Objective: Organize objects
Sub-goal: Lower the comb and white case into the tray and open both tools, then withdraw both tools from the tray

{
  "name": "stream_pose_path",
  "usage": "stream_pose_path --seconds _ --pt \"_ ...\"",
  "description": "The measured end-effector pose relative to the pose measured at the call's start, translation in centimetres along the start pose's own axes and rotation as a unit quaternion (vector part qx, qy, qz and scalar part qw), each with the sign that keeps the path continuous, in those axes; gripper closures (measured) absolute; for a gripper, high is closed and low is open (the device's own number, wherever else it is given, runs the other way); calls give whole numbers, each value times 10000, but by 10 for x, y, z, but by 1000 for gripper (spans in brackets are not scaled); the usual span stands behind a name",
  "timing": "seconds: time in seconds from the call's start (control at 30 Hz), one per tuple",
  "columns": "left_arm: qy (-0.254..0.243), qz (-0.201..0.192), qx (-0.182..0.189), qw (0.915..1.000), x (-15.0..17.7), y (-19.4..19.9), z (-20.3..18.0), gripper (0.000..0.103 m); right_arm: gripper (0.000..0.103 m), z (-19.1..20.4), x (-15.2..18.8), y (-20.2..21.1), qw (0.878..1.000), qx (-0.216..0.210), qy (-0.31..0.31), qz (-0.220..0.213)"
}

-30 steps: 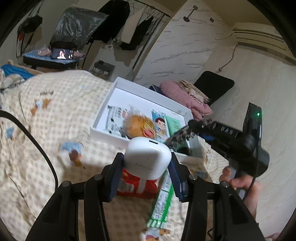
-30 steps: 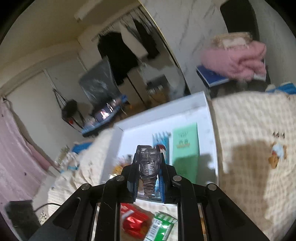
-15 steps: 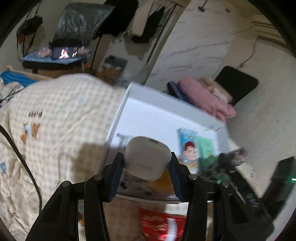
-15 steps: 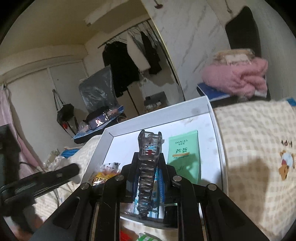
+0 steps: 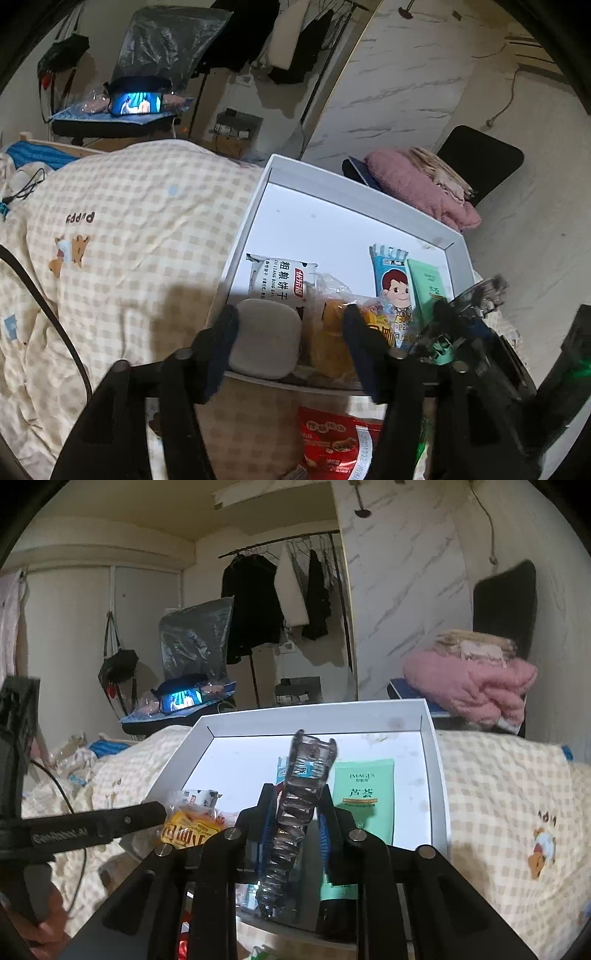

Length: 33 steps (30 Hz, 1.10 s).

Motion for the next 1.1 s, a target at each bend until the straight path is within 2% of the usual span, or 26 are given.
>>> stream_pose_path --seconds 0.03,0.07,0.17,0.37,0.4,0.43,0.6,0.83,0.87,1.0,1.1 --pt "-19 -44 13 10000 1 1 0 36 19 2 2 -3 9999 11 68 77" --pt "-21 -64 22 10000 1 2 0 36 10 5 4 -4 9999 -25 123 60" --pt "61 -149 123 9998 3 6 2 36 9 13 6 1 9992 -109 358 -101" --pt "135 -268 216 9993 7 19 3 33 7 31 4 18 9943 50 895 -574" --pt "129 -280 229 9993 7 21 2 33 3 31 4 20 9940 51 902 -614" --pt "120 -300 250 9992 8 24 2 32 1 31 3 22 9939 53 880 -658" --pt "78 -408 268 9988 9 35 -2 29 1 20 -1 24 9958 -215 639 -619" --pt "247 -431 412 9979 11 50 -3 29 1 -4 -8 33 9975 -434 19 -548" --pt "311 -440 519 9972 10 56 -4 29 1 -5 -10 37 9972 -476 -9 -578" --pt "289 -597 762 9949 6 78 -15 28 1 -10 -26 54 9943 -861 -314 -546" --pt "96 -734 631 9953 4 93 -24 26 1 -12 -37 68 9908 -1123 -529 -530"
Point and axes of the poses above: each gripper's, at about its wrist camera, not at the fingertips, and y roughly against the way its jaws point, z to its left, x to its underside, the point moved 4 cm from there along -y, roughly the way its jaws point, and after that the axes turned 2 degrees about z, right-handed, at the moved point
